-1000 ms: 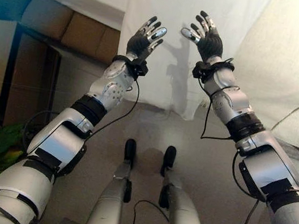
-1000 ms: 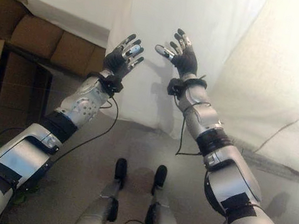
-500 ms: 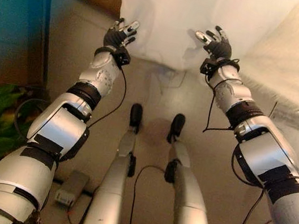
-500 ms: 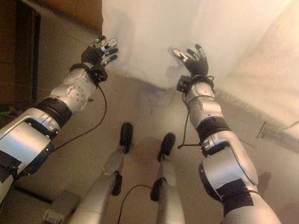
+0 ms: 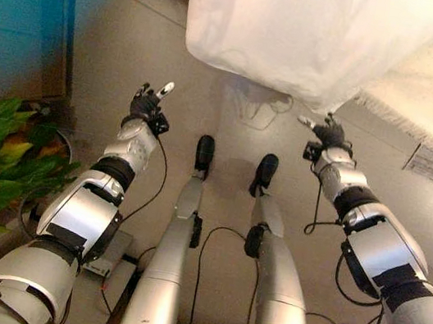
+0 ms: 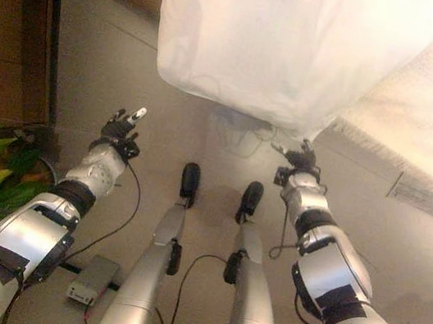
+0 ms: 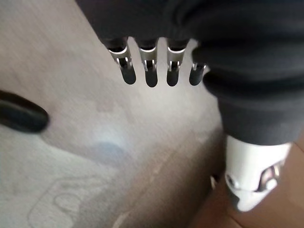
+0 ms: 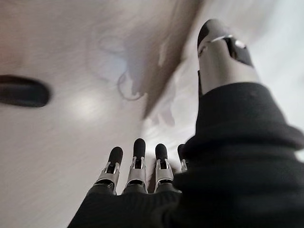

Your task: Make the bed

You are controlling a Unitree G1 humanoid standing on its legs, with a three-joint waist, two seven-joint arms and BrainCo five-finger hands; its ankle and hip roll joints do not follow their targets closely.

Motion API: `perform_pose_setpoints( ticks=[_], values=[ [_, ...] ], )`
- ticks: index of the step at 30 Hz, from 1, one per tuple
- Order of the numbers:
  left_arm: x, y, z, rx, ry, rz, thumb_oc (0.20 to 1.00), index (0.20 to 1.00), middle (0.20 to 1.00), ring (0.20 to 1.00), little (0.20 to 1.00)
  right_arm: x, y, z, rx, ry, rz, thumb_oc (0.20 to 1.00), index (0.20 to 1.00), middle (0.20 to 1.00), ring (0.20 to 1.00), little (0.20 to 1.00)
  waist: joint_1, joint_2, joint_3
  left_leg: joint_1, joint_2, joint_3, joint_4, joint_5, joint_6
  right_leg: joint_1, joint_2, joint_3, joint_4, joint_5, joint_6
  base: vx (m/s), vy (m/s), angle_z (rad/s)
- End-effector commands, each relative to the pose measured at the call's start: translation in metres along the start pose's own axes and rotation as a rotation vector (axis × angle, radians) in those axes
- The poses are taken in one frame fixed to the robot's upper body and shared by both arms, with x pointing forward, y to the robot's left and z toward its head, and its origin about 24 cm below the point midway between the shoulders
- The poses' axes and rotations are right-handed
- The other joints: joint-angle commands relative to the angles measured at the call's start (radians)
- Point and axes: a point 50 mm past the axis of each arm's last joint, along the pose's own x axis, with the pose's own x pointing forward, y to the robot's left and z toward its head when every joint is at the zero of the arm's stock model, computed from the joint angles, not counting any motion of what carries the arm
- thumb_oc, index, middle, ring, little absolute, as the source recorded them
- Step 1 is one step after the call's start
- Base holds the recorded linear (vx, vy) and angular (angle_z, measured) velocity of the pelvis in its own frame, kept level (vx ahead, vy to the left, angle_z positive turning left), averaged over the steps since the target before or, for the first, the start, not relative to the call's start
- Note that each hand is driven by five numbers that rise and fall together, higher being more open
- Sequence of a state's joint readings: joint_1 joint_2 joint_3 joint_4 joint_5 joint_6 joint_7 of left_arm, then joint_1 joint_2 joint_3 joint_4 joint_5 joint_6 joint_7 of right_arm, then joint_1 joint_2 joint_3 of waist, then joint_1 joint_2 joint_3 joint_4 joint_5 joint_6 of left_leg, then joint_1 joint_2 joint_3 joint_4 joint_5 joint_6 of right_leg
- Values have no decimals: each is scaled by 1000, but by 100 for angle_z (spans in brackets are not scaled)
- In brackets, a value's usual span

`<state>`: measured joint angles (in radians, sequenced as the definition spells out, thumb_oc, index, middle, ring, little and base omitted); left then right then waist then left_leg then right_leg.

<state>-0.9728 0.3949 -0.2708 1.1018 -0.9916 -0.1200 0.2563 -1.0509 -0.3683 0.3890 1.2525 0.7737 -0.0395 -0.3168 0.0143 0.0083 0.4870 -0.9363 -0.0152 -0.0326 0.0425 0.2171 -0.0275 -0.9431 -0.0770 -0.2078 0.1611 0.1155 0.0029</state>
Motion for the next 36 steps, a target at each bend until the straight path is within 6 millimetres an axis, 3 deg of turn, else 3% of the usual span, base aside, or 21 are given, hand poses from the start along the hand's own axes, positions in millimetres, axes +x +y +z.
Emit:
perform_pose_setpoints(
  ticks=[1, 2, 3, 4, 5, 7, 8, 9, 11, 13, 14, 15, 17, 19, 20, 23, 25, 27, 29, 32, 36],
  values=[
    [-9, 39, -42, 29, 104, 112, 1000, 1000, 1000, 1000, 1000, -6, -46, -61, -44, 147, -131, 1000, 1000, 1000, 1000, 1000, -20, -5, 33, 55, -60, 70, 127, -166, -46, 87, -20, 9, -89, 40, 124, -18, 58, 6],
    [-15, 53, -60, 78, 151, 141, 1000, 1000, 1000, 1000, 1000, -13, -60, -87, -78, 213, -161, 1000, 1000, 1000, 1000, 1000, -22, -6, 33, 78, -61, 75, 135, -177, -44, 108, -20, 10, -83, 34, 123, -52, 62, 8],
    [-15, 53, -60, 78, 151, 141, 1000, 1000, 1000, 1000, 1000, -13, -60, -87, -78, 213, -161, 1000, 1000, 1000, 1000, 1000, -22, -6, 33, 78, -61, 75, 135, -177, -44, 108, -20, 10, -83, 34, 123, -78, 75, 7],
    [-29, 76, -88, 188, 226, 180, 1000, 1000, 1000, 1000, 1000, -27, -82, -125, -130, 305, -195, 1000, 1000, 1000, 1000, 1000, -28, -10, 33, 115, -63, 81, 150, -188, -37, 145, -23, 14, -70, 27, 123, -110, 60, 4],
    [-29, 75, -88, 190, 223, 177, 1000, 1000, 1000, 1000, 1000, -27, -82, -124, -129, 302, -195, 1000, 1000, 1000, 1000, 1000, -31, -12, 33, 96, -68, 90, 149, -163, -31, 128, -30, 6, -74, 48, 116, -106, 113, 3],
    [-57, 110, -131, 423, 353, 193, 1000, 1000, 1000, 1000, 1000, -55, -103, -175, -216, 419, -191, 1000, 1000, 1000, 1000, 1000, -33, -23, 33, 201, -67, 93, 173, -214, -21, 227, -29, 23, -57, 20, 125, -53, 94, -1],
    [-58, 111, -132, 426, 356, 194, 1000, 1000, 1000, 1000, 1000, -56, -104, -176, -218, 422, -191, 1000, 1000, 1000, 1000, 1000, -32, -24, 33, 207, -66, 94, 172, -215, -21, 232, -29, 24, -59, 20, 125, -73, 141, -14],
    [-80, 133, -157, 487, 455, 219, 1000, 1000, 1000, 1000, 1000, -71, -106, -196, -238, 460, -164, 1000, 1000, 1000, 1000, 1000, -34, -38, 33, 282, -63, 111, 185, -233, -12, 294, -26, 27, -43, 11, 131, -36, 144, -29],
    [-102, 147, -179, 555, 537, 213, 1000, 1000, 1000, 1000, 1000, -83, -108, -211, -267, 491, -137, 1000, 1000, 1000, 1000, 1000, -19, -48, 33, 368, -53, 135, 192, -252, 0, 358, -34, 21, -28, -1, 138, -41, 166, -54],
    [-117, 154, -194, 600, 599, 185, 1000, 1000, 1000, 1000, 1000, -87, -106, -216, -283, 492, -98, 1000, 1000, 1000, 1000, 1000, -13, -52, 33, 436, -47, 168, 177, -226, 17, 400, -56, 10, 1, 10, 135, -72, 72, -65],
    [-119, 155, -195, 602, 606, 186, 1000, 1000, 1000, 1000, 1000, -89, -107, -218, -286, 499, -99, 1000, 1000, 1000, 1000, 1000, -9, -47, 33, 460, -42, 160, 177, -251, 11, 420, -50, 15, 7, -13, 144, -144, -24, -83],
    [-125, 154, -202, 667, 621, 133, 1000, 1000, 1000, 1000, 1000, -91, -102, -219, -298, 480, -57, 1000, 1000, 1000, 1000, 1000, -20, -36, 33, 517, -41, 168, 146, -205, 24, 453, -52, 35, 70, -24, 135, -64, -28, -65],
    [-128, 152, -205, 708, 626, 95, 1000, 1000, 1000, 1000, 1000, -93, -101, -221, -326, 479, -36, 1000, 1000, 1000, 1000, 1000, -18, -24, 33, 561, -33, 162, 123, -193, 26, 503, -52, 44, 101, -57, 129, -136, -67, -25],
    [-132, 149, -209, 775, 628, 32, 1000, 1000, 1000, 1000, 1000, -97, -100, -226, -428, 487, 27, 1000, 1000, 1000, 1000, 1000, -6, -6, 18, 632, -10, 166, 76, -173, 22, 599, -64, 38, 141, -94, 119, -90, -158, 3],
    [-140, 152, -213, 858, 636, -26, 1000, 1000, 1000, 1000, 1000, -107, -103, -237, -612, 506, 111, 1000, 1000, 1000, 1000, 1000, 9, 4, -39, 673, 16, 159, 39, -156, 13, 669, -57, 62, 173, -127, 119, -8, -256, 5],
    [-147, 160, -216, 904, 656, -37, 1000, 1000, 1000, 1000, 1000, -116, -106, -247, -727, 533, 173, 1000, 1000, 1000, 1000, 1000, 17, -2, -92, 706, 24, 147, 22, -147, 4, 745, -40, 88, 142, -142, 128, -33, -310, 4],
    [-153, 171, -217, 883, 680, -1, 1000, 1000, 1000, 1000, 1000, -127, -106, -259, -782, 589, 224, 1000, 1000, 1000, 1000, 1000, 30, -17, -138, 734, 35, 143, 3, -132, -13, 827, -16, 88, 29, -152, 131, -73, -312, 5],
    [-169, 185, -225, 858, 746, 42, 1000, 1000, 1000, 1000, 1000, -144, -117, -274, -781, 675, 233, 1000, 1000, 1000, 1000, 1000, 20, -8, -191, 762, 58, 109, -36, -78, -39, 874, 35, 113, -6, -179, 108, -84, -315, -17],
    [-180, 190, -231, 851, 796, 54, 1000, 1000, 1000, 1000, 1000, -154, -128, -282, -768, 728, 209, 1000, 1000, 1000, 1000, 1000, 14, -2, -221, 773, 63, 104, -58, -52, -55, 912, 43, 89, -42, -179, 97, -93, -291, 11],
    [-192, 198, -237, 843, 848, 76, 1000, 1000, 1000, 1000, 1000, -163, -141, -287, -768, 773, 181, 1000, 1000, 1000, 1000, 1000, 4, -3, -241, 785, 65, 113, -53, -48, -65, 944, 44, 68, -76, -168, 90, -90, -189, 39],
    [-212, 210, -246, 848, 934, 84, 1000, 1000, 1000, 1000, 1000, -179, -158, -296, -792, 854, 172, 1000, 1000, 1000, 1000, 1000, -3, -24, -276, 830, 31, 145, 30, -132, -45, 966, 32, 50, -117, -133, 83, -87, -155, 15]
  ],
)
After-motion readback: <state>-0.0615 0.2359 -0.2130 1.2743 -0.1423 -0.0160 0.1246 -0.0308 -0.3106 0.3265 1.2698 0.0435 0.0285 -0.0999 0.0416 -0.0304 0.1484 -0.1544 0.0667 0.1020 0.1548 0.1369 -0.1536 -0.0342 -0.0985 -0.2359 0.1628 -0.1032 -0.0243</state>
